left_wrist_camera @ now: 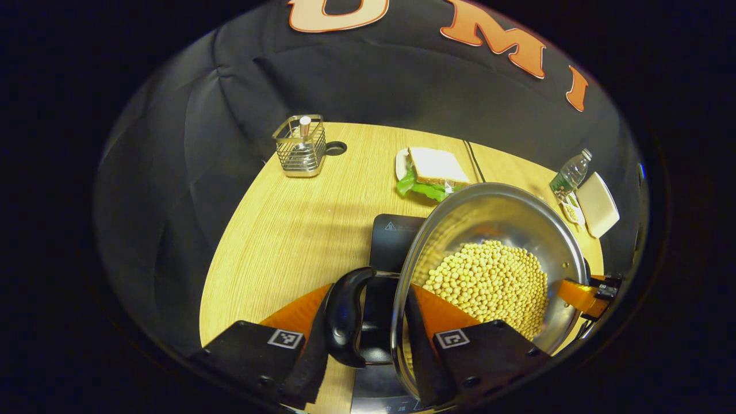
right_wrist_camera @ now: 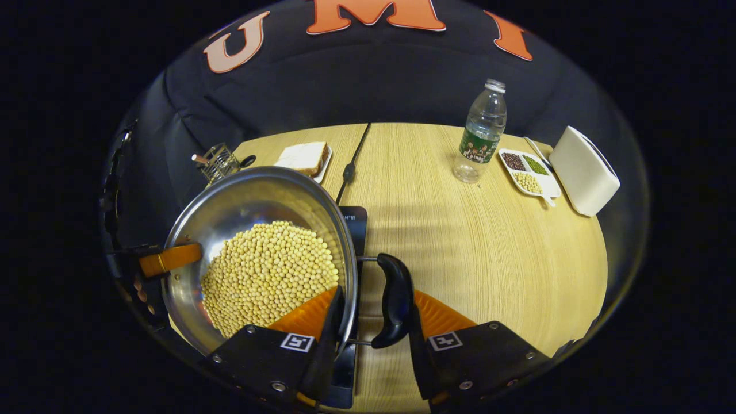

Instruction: First push the handle of the pot to place it horizontally, then grasp the pot with both hands and set it on the induction cooktop.

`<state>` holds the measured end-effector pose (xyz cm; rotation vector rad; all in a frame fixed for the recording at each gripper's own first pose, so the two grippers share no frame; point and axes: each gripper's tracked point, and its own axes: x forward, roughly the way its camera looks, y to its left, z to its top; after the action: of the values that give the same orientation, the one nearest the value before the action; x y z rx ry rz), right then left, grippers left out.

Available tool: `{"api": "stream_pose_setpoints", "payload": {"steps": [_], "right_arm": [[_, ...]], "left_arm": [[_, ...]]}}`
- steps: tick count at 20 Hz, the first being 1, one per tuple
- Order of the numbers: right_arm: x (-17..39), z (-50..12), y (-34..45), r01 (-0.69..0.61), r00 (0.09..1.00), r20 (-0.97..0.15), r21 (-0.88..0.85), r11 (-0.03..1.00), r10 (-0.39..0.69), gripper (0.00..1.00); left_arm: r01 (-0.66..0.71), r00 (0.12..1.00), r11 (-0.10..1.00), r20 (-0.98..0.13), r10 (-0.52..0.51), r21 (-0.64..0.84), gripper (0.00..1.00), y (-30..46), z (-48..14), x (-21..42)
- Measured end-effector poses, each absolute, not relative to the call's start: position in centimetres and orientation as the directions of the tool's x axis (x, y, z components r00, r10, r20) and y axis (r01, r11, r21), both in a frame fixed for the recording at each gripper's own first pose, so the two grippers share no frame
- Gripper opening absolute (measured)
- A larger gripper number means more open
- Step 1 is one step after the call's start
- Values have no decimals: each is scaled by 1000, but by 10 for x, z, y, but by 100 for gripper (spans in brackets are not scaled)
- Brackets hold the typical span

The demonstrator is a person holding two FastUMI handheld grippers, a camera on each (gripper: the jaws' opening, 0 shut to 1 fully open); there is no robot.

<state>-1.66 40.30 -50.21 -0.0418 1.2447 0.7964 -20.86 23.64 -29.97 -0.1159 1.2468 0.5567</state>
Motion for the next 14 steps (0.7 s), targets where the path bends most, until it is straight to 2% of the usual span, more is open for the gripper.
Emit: {"api": "stream_pose_setpoints", "payload": {"steps": [2,3,4,5,7,10,11,13,14], "right_arm": [[-17,-501,400,-588,93,-843,384,712,531,61],[-18,-499,397,-604,82,-835,392,693,544,63],[-16,-496,394,-612,93,-824,396,685,559,69],[-10,-490,392,-612,104,-810,405,679,577,71],[9,-474,379,-608,141,-780,418,675,610,78],[52,-442,353,-602,244,-712,421,678,658,86],[69,-435,338,-606,285,-690,408,683,665,87],[95,-428,313,-615,369,-648,368,698,667,88],[111,-419,297,-618,409,-624,347,705,666,88]], "left_arm": [[-460,193,846,-900,391,269,75,235,-302,-213],[-453,186,839,-888,420,302,82,232,-303,-212],[-448,191,830,-872,450,330,83,233,-301,-209],[-446,210,823,-853,479,352,87,235,-295,-203],[-442,267,809,-804,531,388,89,237,-274,-186],[-413,361,796,-723,590,443,88,225,-237,-157],[-408,396,792,-693,602,455,93,217,-226,-146],[-414,460,793,-650,605,446,93,195,-200,-120],[-426,490,797,-632,601,428,89,183,-189,-108]]}}
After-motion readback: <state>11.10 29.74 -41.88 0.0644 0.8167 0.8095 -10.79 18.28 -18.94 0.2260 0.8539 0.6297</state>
